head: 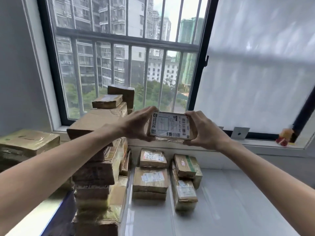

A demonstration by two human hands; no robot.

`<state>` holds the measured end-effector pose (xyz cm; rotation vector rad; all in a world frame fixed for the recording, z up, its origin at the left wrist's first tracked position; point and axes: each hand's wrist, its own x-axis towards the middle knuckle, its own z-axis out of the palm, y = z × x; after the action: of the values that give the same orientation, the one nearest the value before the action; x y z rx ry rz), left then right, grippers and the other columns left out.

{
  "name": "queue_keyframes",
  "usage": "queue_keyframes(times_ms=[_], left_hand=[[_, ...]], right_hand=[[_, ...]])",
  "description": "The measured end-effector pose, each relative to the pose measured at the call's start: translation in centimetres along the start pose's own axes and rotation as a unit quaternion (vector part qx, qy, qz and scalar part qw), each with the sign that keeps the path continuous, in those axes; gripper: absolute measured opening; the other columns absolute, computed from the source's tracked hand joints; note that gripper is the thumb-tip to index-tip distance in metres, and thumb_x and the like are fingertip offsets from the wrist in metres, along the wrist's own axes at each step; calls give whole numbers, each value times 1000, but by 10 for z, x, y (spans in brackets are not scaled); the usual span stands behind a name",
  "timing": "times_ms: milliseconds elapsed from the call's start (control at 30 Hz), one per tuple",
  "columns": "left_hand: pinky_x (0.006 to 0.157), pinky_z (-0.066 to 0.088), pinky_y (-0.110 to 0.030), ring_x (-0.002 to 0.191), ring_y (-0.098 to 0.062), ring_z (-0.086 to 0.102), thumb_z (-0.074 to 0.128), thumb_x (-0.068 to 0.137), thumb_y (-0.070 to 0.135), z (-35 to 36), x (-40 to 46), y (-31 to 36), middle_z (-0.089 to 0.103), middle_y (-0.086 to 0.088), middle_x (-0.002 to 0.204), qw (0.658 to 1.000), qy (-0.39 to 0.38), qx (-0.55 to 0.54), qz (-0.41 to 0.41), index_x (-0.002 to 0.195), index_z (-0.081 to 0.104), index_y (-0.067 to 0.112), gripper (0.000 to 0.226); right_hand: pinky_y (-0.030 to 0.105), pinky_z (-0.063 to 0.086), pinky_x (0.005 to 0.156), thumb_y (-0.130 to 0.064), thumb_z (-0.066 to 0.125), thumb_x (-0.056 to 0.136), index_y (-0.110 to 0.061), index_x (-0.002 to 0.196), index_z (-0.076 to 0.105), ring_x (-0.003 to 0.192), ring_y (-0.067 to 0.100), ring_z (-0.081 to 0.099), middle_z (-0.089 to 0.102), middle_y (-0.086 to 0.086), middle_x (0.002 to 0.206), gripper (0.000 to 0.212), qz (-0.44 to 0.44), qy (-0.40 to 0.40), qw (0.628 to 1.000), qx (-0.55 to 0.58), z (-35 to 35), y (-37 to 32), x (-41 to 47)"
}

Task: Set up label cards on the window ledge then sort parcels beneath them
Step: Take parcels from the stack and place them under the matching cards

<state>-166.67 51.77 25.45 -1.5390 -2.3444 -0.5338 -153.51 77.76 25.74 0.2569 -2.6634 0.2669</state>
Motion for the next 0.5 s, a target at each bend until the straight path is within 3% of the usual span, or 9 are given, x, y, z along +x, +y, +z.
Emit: queue_keyframes(times_ms=[133,267,333,433,500], left_hand=[[99,40,-25,110,-12,45,88,70,38,22,17,31,48,-6,129,999,-40,8,-30,140,31,9,95],[115,34,-34,126,-20,43,86,68,46,74,29,57,40,-3,141,988,-128,41,-70,149,26,14,105],[109,42,-35,122,-19,49,86,68,42,109,33,76,44,-1,137,982,-168,45,-75,143,34,14,96],[93,49,-41,106,-18,55,86,58,54,156,37,93,50,3,115,973,-215,55,-62,125,41,21,87],[90,49,-41,102,-18,53,86,55,58,177,43,96,50,2,112,969,-234,53,-58,119,42,19,87]], right_hand=[[29,53,88,-41,92,64,-24,143,30,107,17,55,44,0,128,102,8,-33,999,14,-4,36,-19],[36,50,99,-43,91,63,-26,142,31,110,17,53,46,-1,126,100,54,-111,992,37,22,77,-61],[36,47,104,-42,90,64,-27,143,31,114,16,51,46,-2,128,100,77,-149,983,70,46,101,-95],[30,42,107,-44,89,63,-26,146,30,118,13,48,45,-3,130,103,88,-202,970,107,75,133,-140],[27,41,107,-46,88,61,-24,148,31,121,13,49,45,-4,132,106,96,-214,965,116,83,150,-157]])
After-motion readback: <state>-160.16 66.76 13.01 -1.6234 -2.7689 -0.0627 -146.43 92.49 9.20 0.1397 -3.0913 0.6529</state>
